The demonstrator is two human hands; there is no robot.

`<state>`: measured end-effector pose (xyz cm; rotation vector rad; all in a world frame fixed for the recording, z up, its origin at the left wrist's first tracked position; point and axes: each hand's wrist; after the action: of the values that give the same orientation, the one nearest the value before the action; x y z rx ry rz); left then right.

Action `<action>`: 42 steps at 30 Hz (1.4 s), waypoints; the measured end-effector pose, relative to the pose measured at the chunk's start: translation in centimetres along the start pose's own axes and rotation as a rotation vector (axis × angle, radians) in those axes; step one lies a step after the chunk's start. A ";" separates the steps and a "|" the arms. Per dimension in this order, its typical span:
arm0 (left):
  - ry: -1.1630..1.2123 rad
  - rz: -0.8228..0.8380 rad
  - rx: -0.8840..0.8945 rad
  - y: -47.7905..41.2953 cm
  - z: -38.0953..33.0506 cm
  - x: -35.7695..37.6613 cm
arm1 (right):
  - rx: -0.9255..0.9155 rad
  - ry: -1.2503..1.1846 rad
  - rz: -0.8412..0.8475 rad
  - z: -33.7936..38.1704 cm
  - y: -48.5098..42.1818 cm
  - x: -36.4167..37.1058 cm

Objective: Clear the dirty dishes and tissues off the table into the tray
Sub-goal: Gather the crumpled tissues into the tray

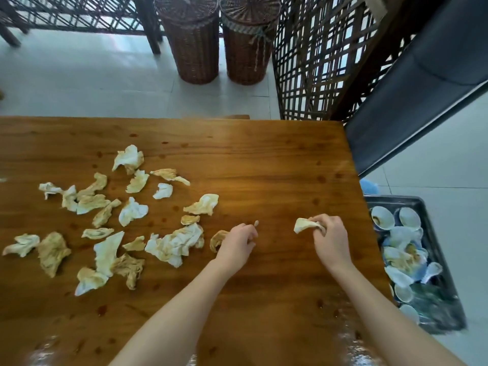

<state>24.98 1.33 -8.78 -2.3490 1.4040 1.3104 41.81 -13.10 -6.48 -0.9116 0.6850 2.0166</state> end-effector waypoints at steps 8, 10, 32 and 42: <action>-0.036 -0.031 0.017 0.7 -0.6 0.7 | -0.008 -0.037 0.010 -1.3 1.4 -1.8; -0.012 -0.052 -0.018 1.0 -0.8 0.7 | -0.018 -0.038 0.023 -1.4 1.5 -2.0; -0.099 -0.075 -0.148 0.7 -2.1 2.6 | -0.077 -0.056 0.069 -6.0 1.5 -5.4; -0.051 -0.145 -0.235 1.5 -1.5 2.2 | -0.102 -0.046 0.065 -5.8 0.8 -5.2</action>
<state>25.18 -1.73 -8.91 -2.4863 1.0945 1.5561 45.38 -20.04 -5.68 -0.9096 0.5976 2.1401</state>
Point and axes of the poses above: each hand's wrist, its own y-axis away from the middle knuckle, its own x-axis out of the palm, z = x × y, and after that the axes turned 1 degree about -z, right-handed
